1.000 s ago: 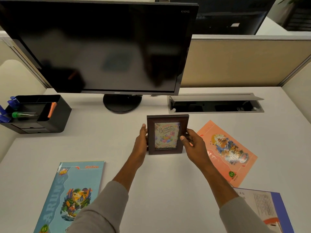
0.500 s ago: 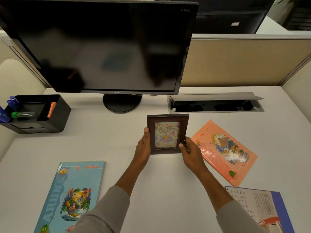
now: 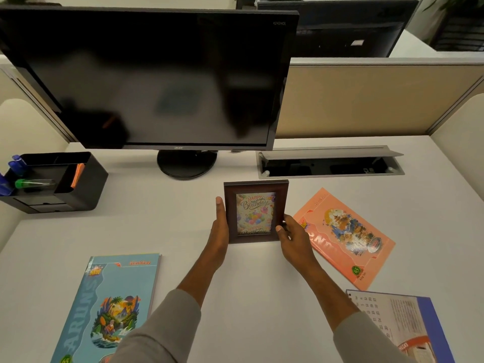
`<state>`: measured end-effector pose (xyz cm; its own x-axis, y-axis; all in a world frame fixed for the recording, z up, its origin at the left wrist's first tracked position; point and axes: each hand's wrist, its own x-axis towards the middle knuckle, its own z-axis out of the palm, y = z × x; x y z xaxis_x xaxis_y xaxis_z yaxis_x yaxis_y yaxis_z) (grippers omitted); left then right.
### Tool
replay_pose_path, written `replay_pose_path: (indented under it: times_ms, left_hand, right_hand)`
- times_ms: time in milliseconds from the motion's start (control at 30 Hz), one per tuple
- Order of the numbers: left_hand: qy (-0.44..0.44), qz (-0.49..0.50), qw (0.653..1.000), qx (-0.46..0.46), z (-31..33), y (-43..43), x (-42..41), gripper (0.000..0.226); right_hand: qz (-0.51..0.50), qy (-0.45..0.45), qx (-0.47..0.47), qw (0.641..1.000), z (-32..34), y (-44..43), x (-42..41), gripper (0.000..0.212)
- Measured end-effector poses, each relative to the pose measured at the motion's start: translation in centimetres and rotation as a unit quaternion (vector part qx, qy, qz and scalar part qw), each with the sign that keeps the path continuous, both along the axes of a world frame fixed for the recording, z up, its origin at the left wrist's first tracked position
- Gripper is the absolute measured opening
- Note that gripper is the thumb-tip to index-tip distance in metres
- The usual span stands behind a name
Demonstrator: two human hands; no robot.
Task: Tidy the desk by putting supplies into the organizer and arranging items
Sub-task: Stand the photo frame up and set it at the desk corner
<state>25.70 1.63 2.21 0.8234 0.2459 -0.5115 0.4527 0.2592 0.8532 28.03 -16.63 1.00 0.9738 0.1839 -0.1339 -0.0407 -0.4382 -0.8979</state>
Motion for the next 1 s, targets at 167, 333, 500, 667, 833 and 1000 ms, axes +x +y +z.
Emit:
replay_pose_path:
  times_ms: [167, 333, 500, 667, 833, 1000]
  left_hand:
    - [0.003, 0.006, 1.000, -0.013, 0.2, -0.3, -0.2, 0.071]
    - [-0.013, 0.012, 0.999, -0.031, 0.3, -1.4, -0.1, 0.070]
    - [-0.023, 0.004, 0.999, -0.041, 1.5, -3.4, 0.8, 0.067]
    - [-0.042, -0.030, 0.998, -0.038, 2.7, -5.9, 2.5, 0.068]
    - [-0.045, -0.076, 0.996, -0.021, 3.7, -8.9, 4.5, 0.072]
    - [-0.047, -0.098, 0.994, 0.004, 3.8, -12.1, 6.6, 0.065]
  right_hand:
    - [-0.003, 0.010, 0.027, 1.000, 0.0, -0.3, -0.6, 0.031]
    - [-0.007, 0.012, 0.065, 0.998, 0.1, -1.3, -0.8, 0.029]
    - [-0.024, 0.025, 0.127, 0.991, 0.8, -3.0, -0.3, 0.029]
    - [-0.057, 0.034, 0.179, 0.982, 1.6, -5.9, 0.4, 0.030]
    - [-0.084, 0.029, 0.187, 0.978, 2.3, -9.4, 1.3, 0.027]
    - [-0.117, 0.024, 0.213, 0.970, 2.9, -12.9, 2.0, 0.029]
